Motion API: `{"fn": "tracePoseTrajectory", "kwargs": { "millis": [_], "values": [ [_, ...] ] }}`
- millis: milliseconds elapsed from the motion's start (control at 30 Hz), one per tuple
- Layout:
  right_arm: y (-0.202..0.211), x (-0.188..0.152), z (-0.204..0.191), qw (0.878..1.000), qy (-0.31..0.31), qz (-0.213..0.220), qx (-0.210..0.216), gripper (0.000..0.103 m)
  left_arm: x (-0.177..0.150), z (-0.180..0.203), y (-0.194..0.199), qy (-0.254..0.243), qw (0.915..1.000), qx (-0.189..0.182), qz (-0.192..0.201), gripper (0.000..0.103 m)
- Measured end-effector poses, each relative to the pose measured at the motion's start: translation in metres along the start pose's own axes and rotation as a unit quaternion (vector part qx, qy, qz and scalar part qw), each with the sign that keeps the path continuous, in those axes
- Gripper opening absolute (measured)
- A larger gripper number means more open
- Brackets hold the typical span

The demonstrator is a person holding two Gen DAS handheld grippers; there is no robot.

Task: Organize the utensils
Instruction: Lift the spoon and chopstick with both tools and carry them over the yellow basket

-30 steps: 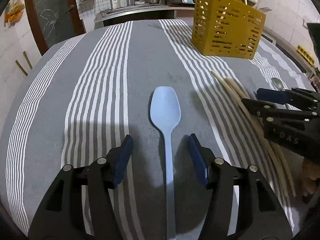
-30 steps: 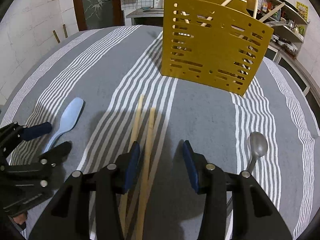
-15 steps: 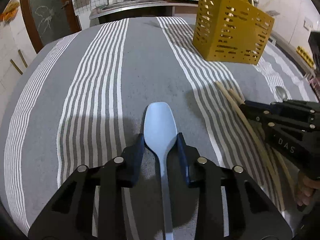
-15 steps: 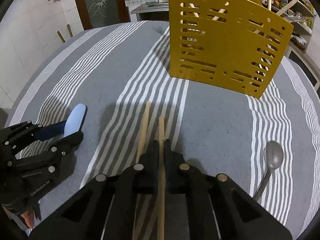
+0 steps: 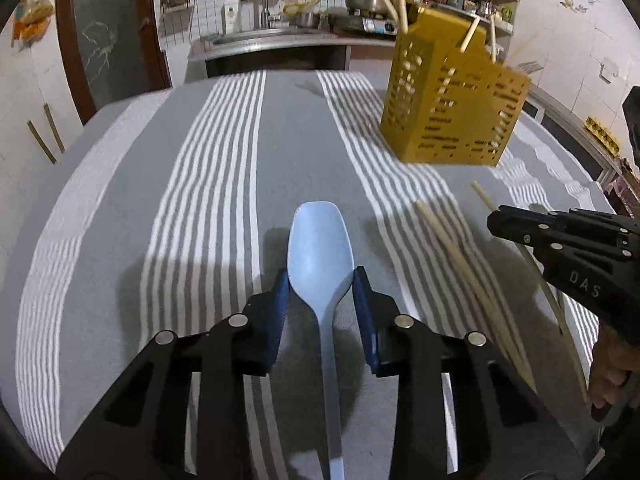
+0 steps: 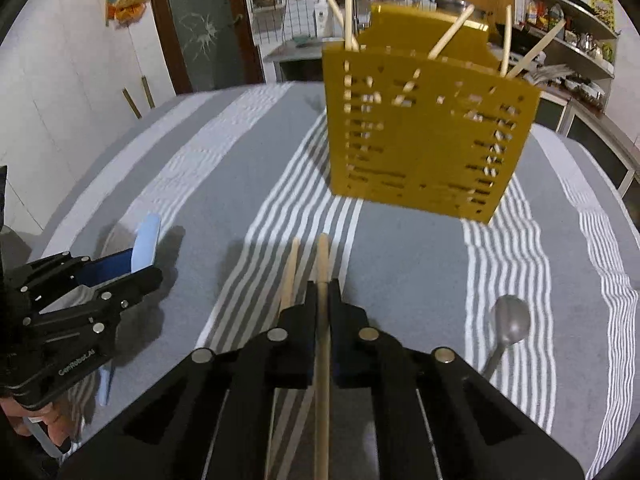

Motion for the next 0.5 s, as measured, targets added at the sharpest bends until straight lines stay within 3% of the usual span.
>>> {"fn": "tracePoseTrajectory", "kwargs": {
  "millis": [233, 500],
  "values": [
    [0.040, 0.001, 0.003, 0.998, -0.004, 0.064, 0.017, 0.006, 0.011, 0.002, 0.029, 0.015, 0.9986, -0.003, 0.051, 0.031],
    [0.064, 0.001, 0.007, 0.995, -0.012, 0.099, 0.026, 0.006, 0.017, 0.002, 0.054, 0.025, 0.9955, -0.009, 0.091, 0.031]
  ]
}}
Point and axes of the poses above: each gripper's, at about its wrist camera, not at the fingertips, and y roughly against the way its jaws point, z to its right, x to its top, the point moved 5 cm from there along -y, roughly the way its jaws point, and after that the axes turned 3 degrees about z, right-handed, at the moved point
